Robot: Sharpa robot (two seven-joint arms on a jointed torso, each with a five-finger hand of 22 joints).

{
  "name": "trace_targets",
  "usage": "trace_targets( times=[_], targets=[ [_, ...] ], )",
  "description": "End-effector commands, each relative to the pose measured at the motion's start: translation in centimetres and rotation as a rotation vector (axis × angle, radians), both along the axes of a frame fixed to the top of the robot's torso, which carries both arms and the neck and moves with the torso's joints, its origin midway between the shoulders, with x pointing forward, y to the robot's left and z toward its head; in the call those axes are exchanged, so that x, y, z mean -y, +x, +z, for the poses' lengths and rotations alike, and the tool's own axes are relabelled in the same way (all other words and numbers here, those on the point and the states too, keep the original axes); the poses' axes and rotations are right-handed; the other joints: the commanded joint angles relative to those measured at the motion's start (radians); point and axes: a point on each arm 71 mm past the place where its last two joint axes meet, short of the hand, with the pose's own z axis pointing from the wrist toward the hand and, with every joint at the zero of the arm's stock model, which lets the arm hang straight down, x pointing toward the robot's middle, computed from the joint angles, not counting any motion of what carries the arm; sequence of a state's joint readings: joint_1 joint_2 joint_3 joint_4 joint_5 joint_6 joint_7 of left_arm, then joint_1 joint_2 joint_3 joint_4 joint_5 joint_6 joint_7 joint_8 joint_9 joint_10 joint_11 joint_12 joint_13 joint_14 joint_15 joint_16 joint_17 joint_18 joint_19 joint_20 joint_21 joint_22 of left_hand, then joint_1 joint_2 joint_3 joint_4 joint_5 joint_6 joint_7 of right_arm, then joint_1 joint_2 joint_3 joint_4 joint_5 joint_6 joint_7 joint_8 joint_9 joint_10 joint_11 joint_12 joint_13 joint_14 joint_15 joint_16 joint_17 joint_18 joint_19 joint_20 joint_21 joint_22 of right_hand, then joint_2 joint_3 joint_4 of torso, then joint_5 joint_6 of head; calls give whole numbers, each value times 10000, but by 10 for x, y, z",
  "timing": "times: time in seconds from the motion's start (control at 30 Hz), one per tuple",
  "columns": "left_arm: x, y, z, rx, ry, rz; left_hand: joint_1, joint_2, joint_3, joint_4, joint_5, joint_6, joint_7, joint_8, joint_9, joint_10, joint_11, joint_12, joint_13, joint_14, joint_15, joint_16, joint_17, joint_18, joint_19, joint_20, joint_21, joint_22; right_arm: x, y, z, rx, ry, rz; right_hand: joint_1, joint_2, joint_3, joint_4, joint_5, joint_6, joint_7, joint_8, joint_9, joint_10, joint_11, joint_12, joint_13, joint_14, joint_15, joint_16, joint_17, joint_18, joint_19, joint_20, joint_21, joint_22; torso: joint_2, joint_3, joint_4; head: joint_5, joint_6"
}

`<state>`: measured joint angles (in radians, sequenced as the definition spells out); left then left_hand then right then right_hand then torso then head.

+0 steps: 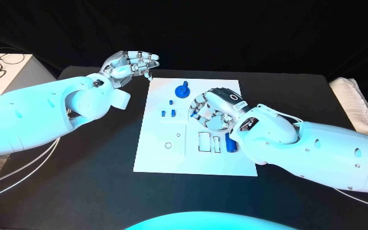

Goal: Assemble the parts on the task board

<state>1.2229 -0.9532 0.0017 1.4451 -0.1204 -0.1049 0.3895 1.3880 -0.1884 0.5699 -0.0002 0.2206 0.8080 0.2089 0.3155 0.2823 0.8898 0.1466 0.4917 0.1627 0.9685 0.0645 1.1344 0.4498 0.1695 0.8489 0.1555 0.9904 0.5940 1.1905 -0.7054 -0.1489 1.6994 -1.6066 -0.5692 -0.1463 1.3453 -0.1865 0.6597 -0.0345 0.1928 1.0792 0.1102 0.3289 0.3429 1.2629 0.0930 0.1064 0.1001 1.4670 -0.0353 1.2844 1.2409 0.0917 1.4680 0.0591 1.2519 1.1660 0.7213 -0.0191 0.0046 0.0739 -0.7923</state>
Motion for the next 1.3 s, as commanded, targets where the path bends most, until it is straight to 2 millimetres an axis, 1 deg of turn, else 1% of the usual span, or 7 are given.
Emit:
trace_targets(
  times=[0.03, 0.17, 0.27, 0.4, 0.6, 1.13, 1.3],
  targets=[
    [7, -1, 1, 59, -90, -264, 50, -1, 12, -63, 26, -73, 50, 36, -10, -56, -6, 37, -12, -7, 30, -39, -11, 154, 69, 20, -16, -15, -10, -6, -7, -41, -318, 402, 10, 114, 25, -35, -8, 62, 24, 35, 12, 647, -553, -12, 469, 519, -88, 13, -11, -97, -39, -56, -46, -21, 11, -11, 23, 130, -46],
    [9, -1, 1, 47, -102, -315, 50, -1, 12, -63, 26, -73, 50, 36, -10, -56, -6, 37, -12, -7, 30, -39, -11, 154, 69, 20, -16, -15, -20, -6, -14, -159, -573, 475, 11, 116, 34, -42, -7, 56, 26, 34, 15, 643, -551, -18, 472, 516, -86, 5, -24, -99, -38, -55, -35, -7, 2, -13, 1, 302, -81],
    [12, 0, 1, 34, -114, -364, 46, 1, 9, -62, 26, -74, 53, 37, -10, -60, -4, 37, -14, -7, 33, -42, -12, 153, 68, 22, -16, -15, -25, -6, -20, -234, -779, 535, 6, 120, 44, -47, -9, 47, 32, 31, 20, 637, -546, -27, 477, 511, -83, -7, -44, -91, -53, -54, -66, -45, 0, -13, 28, 312, -92],
    [14, 0, 1, 24, -122, -399, 46, 1, 9, -62, 26, -74, 53, 37, -10, -60, -4, 37, -14, -7, 33, -42, -12, 153, 68, 22, -16, -15, -29, -8, -26, -290, -931, 604, 4, 122, 45, -47, -13, 46, 34, 31, 22, 636, -545, -29, 478, 510, -82, -9, -47, -89, -57, -54, -75, -57, 20, -15, 54, 388, -130],
    [14, 0, 1, 19, -119, -396, 46, 1, 9, -62, 26, -74, 53, 37, -10, -60, -4, 37, -14, -7, 33, -42, -12, 153, 68, 22, -16, -15, -34, -9, -31, -332, -1099, 624, 0, 124, 51, -51, -21, 42, 36, 30, 26, 632, -542, -35, 481, 509, -80, -6, -47, -91, -57, -53, -64, -42, 8, -13, 22, 484, -196],
    [17, 0, 1, 13, -134, -450, 37, 3, 3, -60, 26, -83, 61, 38, -12, -67, 1, 39, -18, -7, 37, -47, -14, 153, 64, 26, -18, -17, -42, -7, -41, -390, -1621, 521, -2, 126, 56, -54, -28, 39, 37, 31, 29, 631, -541, -38, 485, 507, -78, -12, -58, -90, -60, -52, -67, -45, 12, 1, 24, 578, -286],
    [17, 0, 1, 6, -128, -447, 29, 6, -3, -61, 27, -97, 69, 38, -14, -78, 8, 42, -24, -5, 43, -53, -17, 153, 61, 31, -21, -20, -43, -6, -44, -406, -1793, 476, -8, 129, 65, -62, -43, 33, 40, 31, 37, 627, -538, -47, 491, 501, -75, -27, -82, -81, -78, -50, -103, -88, 15, -9, 21, 555, -264]
  ],
)
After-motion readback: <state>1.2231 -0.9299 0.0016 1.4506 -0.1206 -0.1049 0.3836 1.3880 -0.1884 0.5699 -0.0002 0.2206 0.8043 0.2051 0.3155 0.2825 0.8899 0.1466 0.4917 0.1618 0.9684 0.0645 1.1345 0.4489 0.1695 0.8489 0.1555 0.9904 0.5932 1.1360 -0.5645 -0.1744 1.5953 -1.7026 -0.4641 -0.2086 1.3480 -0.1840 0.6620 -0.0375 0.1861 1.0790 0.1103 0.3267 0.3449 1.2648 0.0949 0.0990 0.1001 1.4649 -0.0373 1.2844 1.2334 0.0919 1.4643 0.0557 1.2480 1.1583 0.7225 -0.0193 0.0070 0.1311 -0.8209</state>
